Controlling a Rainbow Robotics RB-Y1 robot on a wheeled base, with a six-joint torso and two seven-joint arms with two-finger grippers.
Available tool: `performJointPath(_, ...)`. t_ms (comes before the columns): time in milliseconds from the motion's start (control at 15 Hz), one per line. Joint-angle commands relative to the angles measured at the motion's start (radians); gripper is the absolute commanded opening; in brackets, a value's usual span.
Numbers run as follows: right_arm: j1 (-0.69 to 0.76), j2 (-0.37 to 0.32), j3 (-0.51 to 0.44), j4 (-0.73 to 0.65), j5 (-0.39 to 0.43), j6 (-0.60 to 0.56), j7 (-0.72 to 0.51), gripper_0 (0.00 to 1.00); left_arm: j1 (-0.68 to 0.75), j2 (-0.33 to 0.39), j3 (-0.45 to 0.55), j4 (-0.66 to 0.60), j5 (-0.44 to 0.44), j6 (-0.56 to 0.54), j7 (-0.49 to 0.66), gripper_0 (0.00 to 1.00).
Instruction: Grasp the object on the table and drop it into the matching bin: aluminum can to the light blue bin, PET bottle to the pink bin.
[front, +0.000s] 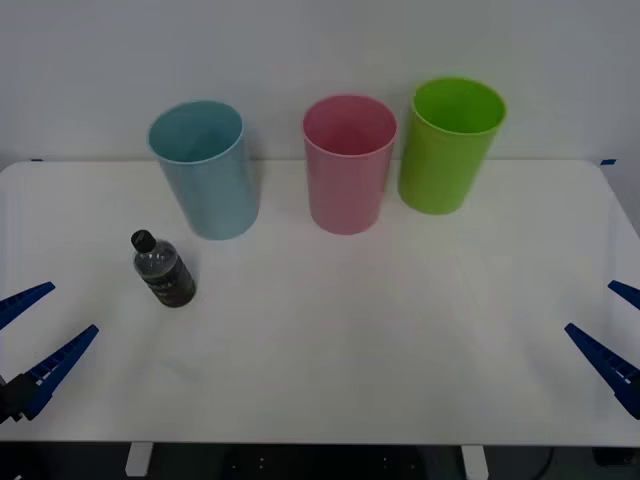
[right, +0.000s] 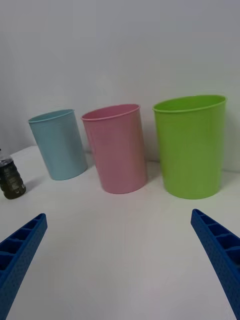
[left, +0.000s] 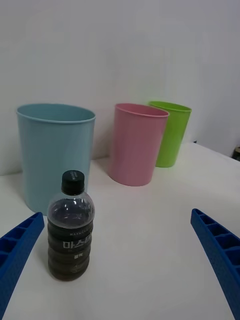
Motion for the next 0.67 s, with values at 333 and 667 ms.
performJointPath(333, 0.000, 0.000, 0.000, 0.000, 0.000, 0.000, 0.000, 1.00, -0.009, -0.010, -0.010, 0.027, 0.000, 0.001, 0.005, 1.00)
performJointPath(667, 0.000, 0.000, 0.000, 0.000, 0.000, 0.000, 0.000, 1.00, -0.012, -0.012, -0.017, 0.032, -0.028, 0.036, 0.008, 1.00)
